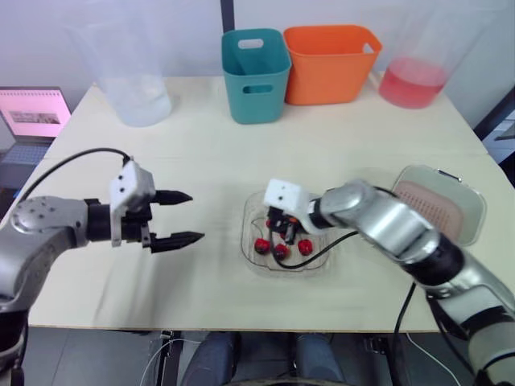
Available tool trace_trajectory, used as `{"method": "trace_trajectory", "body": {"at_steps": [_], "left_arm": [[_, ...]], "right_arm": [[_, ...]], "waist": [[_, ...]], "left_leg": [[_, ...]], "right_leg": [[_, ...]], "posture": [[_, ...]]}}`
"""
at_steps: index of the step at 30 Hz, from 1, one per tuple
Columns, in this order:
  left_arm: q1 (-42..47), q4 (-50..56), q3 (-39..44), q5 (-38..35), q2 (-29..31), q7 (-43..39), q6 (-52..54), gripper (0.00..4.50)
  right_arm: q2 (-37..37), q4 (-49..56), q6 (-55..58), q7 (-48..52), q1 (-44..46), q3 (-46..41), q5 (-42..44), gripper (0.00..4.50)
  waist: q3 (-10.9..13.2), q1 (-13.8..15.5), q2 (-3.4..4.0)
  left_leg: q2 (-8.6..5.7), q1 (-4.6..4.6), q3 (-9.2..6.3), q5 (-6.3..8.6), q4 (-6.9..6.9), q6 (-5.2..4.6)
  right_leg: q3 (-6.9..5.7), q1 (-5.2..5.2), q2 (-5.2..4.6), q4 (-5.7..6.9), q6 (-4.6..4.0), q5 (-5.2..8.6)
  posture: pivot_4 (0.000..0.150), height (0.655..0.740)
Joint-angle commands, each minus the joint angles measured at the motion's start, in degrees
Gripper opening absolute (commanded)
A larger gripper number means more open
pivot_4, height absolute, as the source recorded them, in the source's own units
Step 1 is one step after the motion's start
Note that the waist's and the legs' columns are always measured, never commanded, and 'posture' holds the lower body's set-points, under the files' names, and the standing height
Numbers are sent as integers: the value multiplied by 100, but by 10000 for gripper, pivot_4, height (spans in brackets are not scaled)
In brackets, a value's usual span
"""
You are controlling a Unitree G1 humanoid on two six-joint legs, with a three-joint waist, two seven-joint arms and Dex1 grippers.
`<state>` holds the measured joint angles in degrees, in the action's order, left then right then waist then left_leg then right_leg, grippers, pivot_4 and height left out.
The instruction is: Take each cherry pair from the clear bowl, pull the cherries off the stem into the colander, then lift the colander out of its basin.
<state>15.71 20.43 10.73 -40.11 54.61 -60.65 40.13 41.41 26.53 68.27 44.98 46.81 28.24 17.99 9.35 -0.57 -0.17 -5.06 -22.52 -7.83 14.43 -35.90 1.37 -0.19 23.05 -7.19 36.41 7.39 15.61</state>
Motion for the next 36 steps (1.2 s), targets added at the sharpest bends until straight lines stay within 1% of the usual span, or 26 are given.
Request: {"method": "trace_trajectory", "body": {"at_steps": [1,3,5,8,11,15,19,23,27,29,31,36], "left_arm": [[599,-354,363,-548,-139,109,329,45000],[1134,-587,342,-829,-365,242,552,45000],[1639,-804,255,-996,-623,394,718,45000],[2466,-1202,-22,-1073,-1181,543,858,45000],[2963,-1515,-228,-1005,-1640,584,858,45000],[3157,-1787,-350,-855,-2022,642,750,45000],[3099,-1778,-402,-811,-2238,710,710,45000],[3016,-1831,-295,-925,-2495,871,776,45000],[2993,-1796,-274,-950,-2610,910,800,45000],[3018,-1827,-222,-1000,-2657,950,829,39551],[2995,-1801,-270,-981,-2626,900,843,31592],[2991,-1795,-242,-1037,-2660,952,861,4664]], "right_arm": [[270,752,-242,348,-243,-1266,575,4255],[180,986,-352,393,-411,-2031,958,4255],[-50,1038,-307,221,-425,-2472,1176,4255],[-510,900,-380,-293,-316,-2748,1176,4255],[-754,829,-521,-611,-259,-2786,1128,4255],[-900,765,-643,-945,-184,-2787,1098,4255],[-966,754,-651,-1149,-132,-2859,1192,4255],[-1031,779,-629,-1237,-140,-2946,1351,4255],[-1050,791,-605,-1300,-148,-2975,1473,4255],[-1042,790,-601,-1331,-150,-2978,1521,4183],[-1038,784,-590,-1362,-144,-2979,1562,4183],[-1043,782,-565,-1430,-134,-2970,1654,4183]], "waist": [[-1,-4,-6],[0,-7,-8],[0,-14,-9],[-2,-39,-12],[-2,-30,-12],[-1,-60,-13],[-1,-50,-13],[-1,-35,-13],[-1,-41,-13],[-2,-41,-13],[-1,-40,-13],[-1,-38,-13]], "left_leg": [[0,0,-1,0,0,0],[0,1,-2,1,0,-2],[1,2,-1,1,-2,-1],[0,7,-1,-1,-6,2],[-2,7,-1,-10,-8,17],[-2,6,0,-17,-7,29],[0,5,-1,-17,-6,29],[0,5,-1,-17,-7,29],[0,5,-1,-17,-8,29],[0,5,-1,-17,-7,29],[0,5,-1,-17,-7,29],[0,5,-1,-17,-7,29]], "right_leg": [[-2,-4,0,-2,0,0],[-4,-6,2,-4,0,0],[-4,-9,3,0,1,0],[-2,-11,8,6,0,-1],[-1,-9,8,10,0,-1],[7,-1,7,10,0,-1],[10,5,9,14,0,-1],[11,4,9,14,0,-1],[12,3,9,14,0,-1],[12,4,9,15,0,-1],[11,4,9,15,0,-1],[12,4,9,15,0,-1]], "posture": [[1500,7400],[1500,7400],[1500,7400],[1500,7400],[1500,7400],[1500,7400],[1500,7400],[1500,7400],[1500,7400],[1500,7400],[1500,7400],[1500,7400]]}}
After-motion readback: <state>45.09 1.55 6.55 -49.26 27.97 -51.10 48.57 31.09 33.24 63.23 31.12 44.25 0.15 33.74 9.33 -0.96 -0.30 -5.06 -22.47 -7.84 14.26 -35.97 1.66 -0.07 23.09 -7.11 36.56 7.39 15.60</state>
